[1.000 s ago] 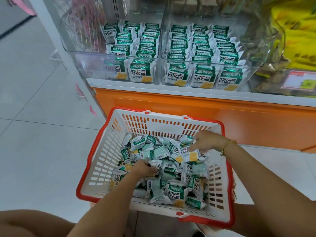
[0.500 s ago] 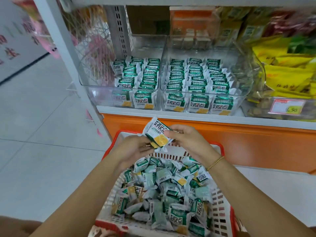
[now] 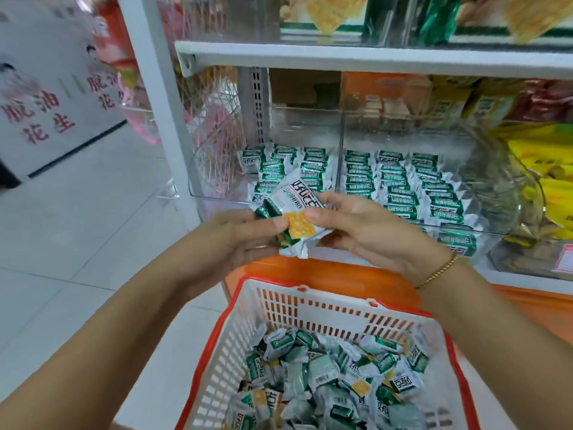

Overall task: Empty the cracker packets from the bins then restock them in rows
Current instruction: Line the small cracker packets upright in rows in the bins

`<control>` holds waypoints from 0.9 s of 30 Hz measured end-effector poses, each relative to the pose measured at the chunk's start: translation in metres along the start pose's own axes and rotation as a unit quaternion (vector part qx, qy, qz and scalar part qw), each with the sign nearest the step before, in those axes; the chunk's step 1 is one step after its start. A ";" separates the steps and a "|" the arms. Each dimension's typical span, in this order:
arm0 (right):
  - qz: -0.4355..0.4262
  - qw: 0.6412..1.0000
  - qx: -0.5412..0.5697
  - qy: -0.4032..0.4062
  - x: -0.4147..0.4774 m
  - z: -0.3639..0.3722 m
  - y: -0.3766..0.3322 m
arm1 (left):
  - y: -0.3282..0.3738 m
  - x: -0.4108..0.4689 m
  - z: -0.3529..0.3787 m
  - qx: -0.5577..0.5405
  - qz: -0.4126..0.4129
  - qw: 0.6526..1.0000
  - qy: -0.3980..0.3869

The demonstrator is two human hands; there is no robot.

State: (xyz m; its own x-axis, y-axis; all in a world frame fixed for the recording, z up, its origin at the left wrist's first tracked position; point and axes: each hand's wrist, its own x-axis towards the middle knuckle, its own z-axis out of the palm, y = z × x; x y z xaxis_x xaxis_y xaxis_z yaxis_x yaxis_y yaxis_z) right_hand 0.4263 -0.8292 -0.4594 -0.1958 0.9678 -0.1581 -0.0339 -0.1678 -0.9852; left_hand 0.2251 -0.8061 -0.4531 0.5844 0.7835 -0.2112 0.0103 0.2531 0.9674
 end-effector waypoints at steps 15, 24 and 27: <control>0.047 0.998 0.025 0.040 0.229 0.006 -0.051 | -0.035 0.058 -0.083 0.562 0.117 0.774 0.266; -0.031 0.889 -0.447 0.091 0.269 0.005 -0.028 | -0.039 0.057 -0.087 0.570 0.145 0.769 0.251; -0.038 0.811 -0.580 0.060 0.274 0.008 -0.031 | -0.037 0.056 -0.088 0.577 0.151 0.764 0.246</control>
State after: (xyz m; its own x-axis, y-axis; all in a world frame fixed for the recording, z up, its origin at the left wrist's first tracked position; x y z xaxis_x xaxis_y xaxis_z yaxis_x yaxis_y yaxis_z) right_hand 0.3661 -0.5600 -0.4719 -0.1369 0.9901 -0.0313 0.9179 0.1149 -0.3798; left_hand 0.1861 -0.7216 -0.5133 0.3282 0.8978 0.2937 0.8098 -0.4275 0.4018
